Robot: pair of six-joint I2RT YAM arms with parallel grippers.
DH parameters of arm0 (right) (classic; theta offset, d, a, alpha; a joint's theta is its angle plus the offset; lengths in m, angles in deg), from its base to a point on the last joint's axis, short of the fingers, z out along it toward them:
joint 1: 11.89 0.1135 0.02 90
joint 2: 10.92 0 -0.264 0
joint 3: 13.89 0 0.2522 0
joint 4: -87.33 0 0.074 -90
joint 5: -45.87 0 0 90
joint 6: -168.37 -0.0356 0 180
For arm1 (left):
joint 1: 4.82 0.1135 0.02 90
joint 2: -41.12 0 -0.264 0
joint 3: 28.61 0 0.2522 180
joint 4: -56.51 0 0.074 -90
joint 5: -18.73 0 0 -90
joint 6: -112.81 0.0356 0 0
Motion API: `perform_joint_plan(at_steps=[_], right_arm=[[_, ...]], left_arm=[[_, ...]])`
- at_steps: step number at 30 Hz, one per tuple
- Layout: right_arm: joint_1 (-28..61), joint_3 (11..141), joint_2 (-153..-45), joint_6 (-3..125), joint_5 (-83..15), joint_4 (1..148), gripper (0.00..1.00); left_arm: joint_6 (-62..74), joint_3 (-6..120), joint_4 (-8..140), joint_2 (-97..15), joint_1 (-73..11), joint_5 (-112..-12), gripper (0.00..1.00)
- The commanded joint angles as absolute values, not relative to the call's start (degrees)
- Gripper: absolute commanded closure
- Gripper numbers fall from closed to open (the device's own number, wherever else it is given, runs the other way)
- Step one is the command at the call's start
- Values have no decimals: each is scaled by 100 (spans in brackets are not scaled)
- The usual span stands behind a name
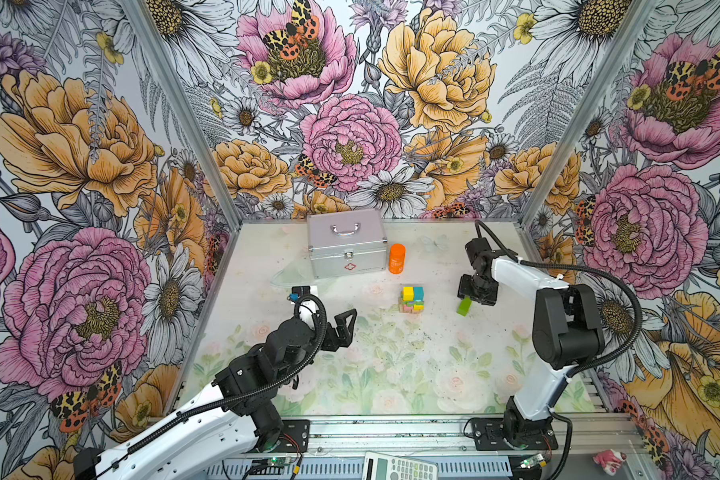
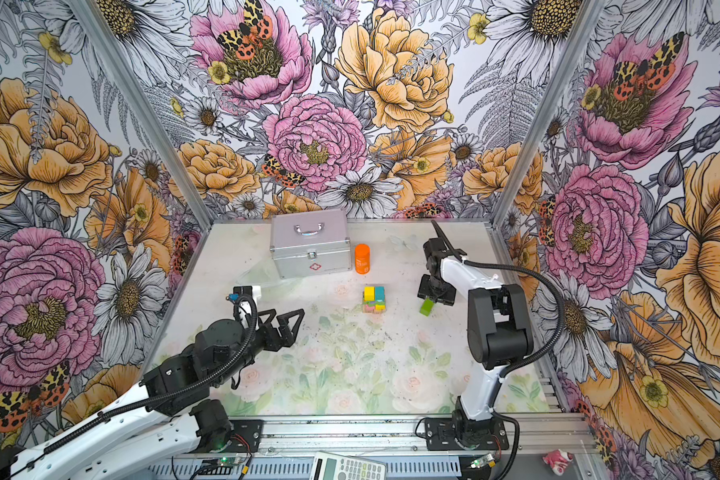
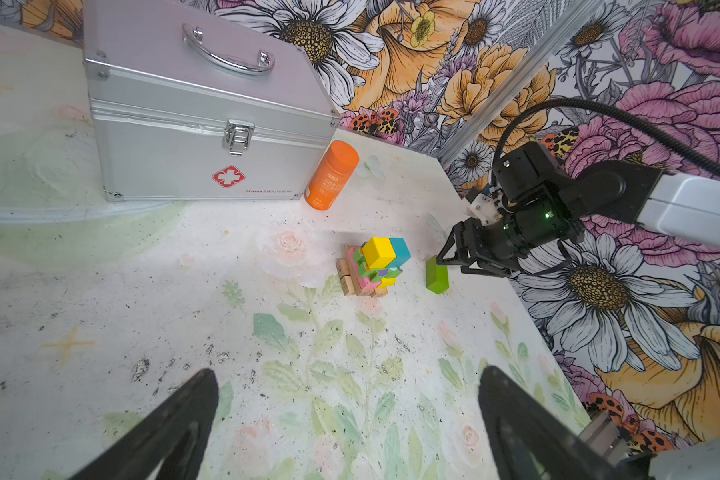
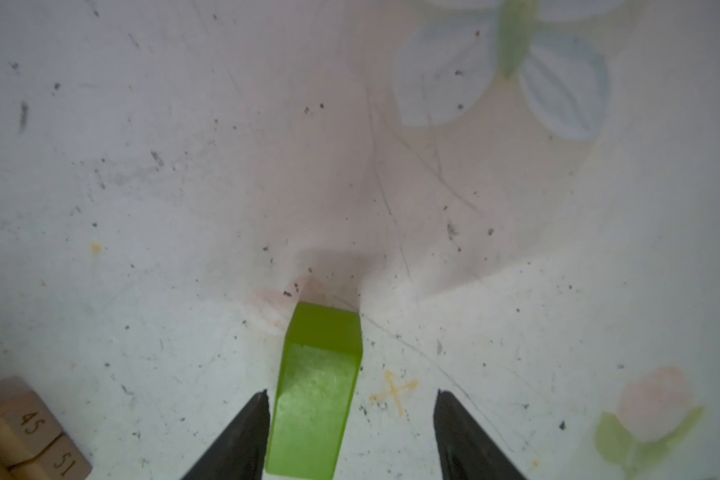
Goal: Build the wood block tower
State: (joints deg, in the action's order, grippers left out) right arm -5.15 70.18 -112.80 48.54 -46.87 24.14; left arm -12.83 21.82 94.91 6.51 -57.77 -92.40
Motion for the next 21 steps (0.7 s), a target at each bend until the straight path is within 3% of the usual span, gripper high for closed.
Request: perform_joint_plan(at_steps=[1, 8, 21], right_arm=[[-521, 6566, -10795, 4565, -4161, 2749, 36], [-505, 5821, -10233, 4374, -3526, 3338, 39], [-495, 5999, -10836, 4445, -3340, 3862, 39]], left_arm=[[-1284, 2092, 9453, 744, -5750, -9122, 1], [-1261, 2110, 9466, 676, -5759, -9089, 1], [-1280, 2092, 9581, 787, -5761, -9183, 1]])
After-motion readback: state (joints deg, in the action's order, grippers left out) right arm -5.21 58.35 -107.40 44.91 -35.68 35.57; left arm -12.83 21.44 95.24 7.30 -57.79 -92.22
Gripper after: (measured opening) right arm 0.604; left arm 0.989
